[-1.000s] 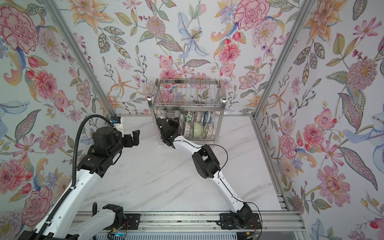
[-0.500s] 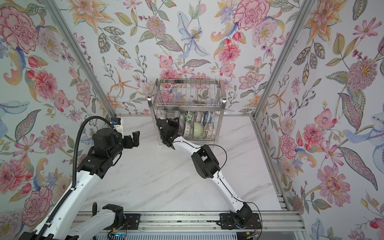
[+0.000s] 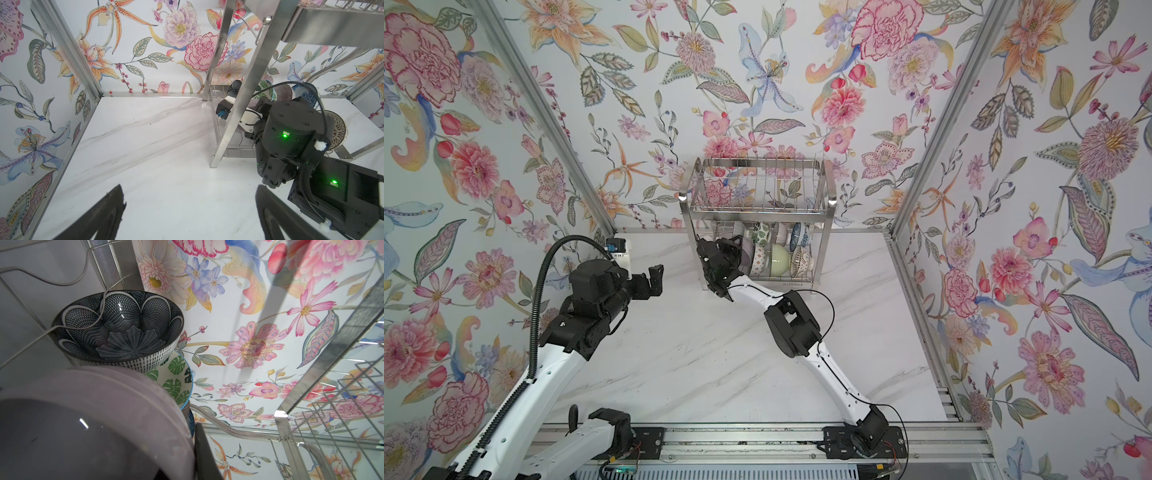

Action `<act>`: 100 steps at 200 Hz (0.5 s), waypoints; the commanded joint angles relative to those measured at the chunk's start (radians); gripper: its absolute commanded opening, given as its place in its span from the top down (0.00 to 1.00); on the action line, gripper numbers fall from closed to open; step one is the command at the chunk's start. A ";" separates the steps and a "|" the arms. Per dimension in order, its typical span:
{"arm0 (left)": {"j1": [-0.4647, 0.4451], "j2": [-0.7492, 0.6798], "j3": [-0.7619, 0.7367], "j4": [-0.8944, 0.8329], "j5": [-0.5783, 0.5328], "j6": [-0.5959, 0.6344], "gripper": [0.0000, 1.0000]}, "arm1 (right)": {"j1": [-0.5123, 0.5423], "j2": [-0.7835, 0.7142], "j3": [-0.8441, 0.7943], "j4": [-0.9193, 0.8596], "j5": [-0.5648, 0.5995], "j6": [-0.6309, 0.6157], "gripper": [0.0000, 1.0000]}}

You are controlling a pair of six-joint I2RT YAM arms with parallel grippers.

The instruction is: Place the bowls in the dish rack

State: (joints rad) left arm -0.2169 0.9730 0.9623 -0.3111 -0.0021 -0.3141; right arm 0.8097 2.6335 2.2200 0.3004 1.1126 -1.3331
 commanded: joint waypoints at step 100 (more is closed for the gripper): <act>0.012 -0.014 -0.025 0.020 0.025 -0.016 0.01 | 0.014 0.038 -0.014 0.031 -0.030 0.012 0.92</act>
State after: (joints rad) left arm -0.2157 0.9730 0.9489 -0.3096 0.0013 -0.3145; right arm 0.8143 2.6392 2.2154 0.3260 1.1183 -1.3537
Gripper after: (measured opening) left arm 0.994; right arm 0.102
